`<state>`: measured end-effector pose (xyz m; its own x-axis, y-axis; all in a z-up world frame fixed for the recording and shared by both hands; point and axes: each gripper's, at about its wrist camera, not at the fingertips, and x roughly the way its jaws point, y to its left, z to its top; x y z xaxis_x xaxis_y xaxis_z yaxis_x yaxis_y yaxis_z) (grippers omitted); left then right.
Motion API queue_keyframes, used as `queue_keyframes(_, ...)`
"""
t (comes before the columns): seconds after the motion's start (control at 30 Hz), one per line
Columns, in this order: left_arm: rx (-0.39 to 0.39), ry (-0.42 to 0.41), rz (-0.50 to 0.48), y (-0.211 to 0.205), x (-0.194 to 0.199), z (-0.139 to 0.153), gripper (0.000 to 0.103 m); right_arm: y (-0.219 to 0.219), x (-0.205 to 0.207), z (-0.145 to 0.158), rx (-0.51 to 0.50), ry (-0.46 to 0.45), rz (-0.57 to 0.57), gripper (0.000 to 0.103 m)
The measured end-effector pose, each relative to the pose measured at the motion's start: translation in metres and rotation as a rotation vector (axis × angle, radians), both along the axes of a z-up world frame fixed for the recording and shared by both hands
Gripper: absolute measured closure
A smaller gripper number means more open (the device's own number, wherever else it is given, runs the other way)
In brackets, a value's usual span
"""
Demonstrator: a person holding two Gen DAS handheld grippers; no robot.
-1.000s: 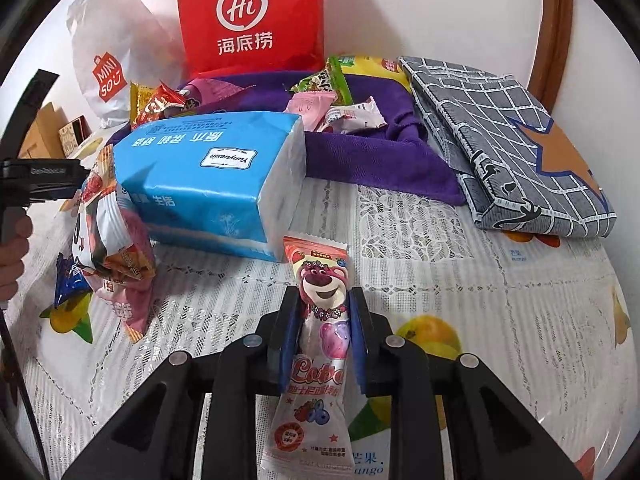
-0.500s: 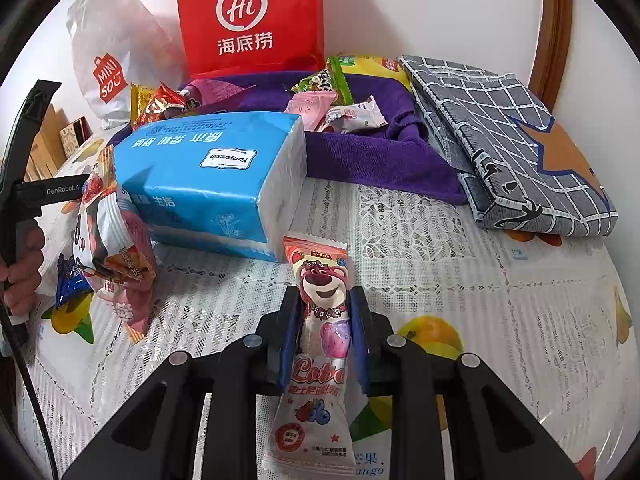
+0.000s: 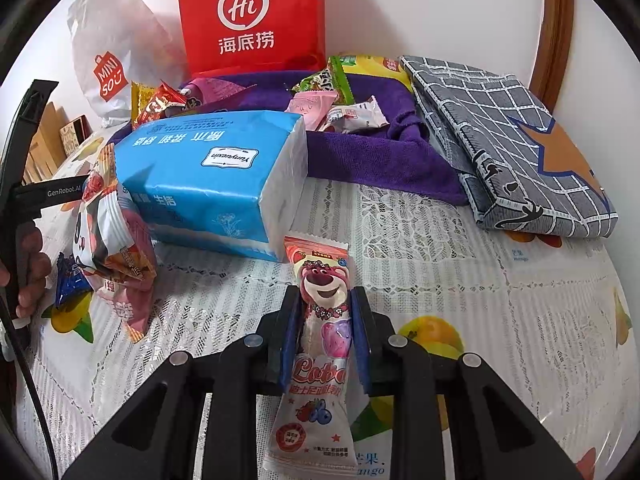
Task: Organize snacks
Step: 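Grasp the pink bear-print bar with the right tool while the left tool grasps the pink-white packet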
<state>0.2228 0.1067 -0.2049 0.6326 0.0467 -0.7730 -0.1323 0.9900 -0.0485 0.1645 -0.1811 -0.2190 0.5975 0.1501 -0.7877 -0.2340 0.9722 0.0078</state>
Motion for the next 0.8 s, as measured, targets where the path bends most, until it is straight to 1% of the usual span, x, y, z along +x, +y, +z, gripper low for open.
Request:
queue_keyframes(0.13,0.029,0.008,-0.004,-0.004,0.001,0.0,0.053,0.0,0.0,0.0,0.005,0.001,0.001,0.077)
queue_keyframes(0.37,0.021,0.004,-0.001,-0.003,0.001,0.0,0.054,-0.001,0.001,0.0,0.005,0.001,0.002,0.077)
queue_keyframes(0.57,-0.005,-0.008,-0.001,0.0,-0.003,0.003,0.062,-0.001,0.001,0.0,0.005,0.0,0.001,0.077)
queue_keyframes(0.63,-0.025,-0.016,0.004,0.003,-0.004,0.005,0.067,-0.001,0.001,0.0,0.004,0.0,0.001,0.077)
queue_keyframes(0.7,-0.047,-0.023,0.004,0.006,-0.004,0.007,0.069,-0.001,0.001,0.0,0.004,0.0,0.001,0.077)
queue_keyframes(0.8,-0.055,-0.026,0.003,0.007,-0.005,0.008,0.071,-0.001,0.001,0.0,0.003,0.0,0.001,0.077)
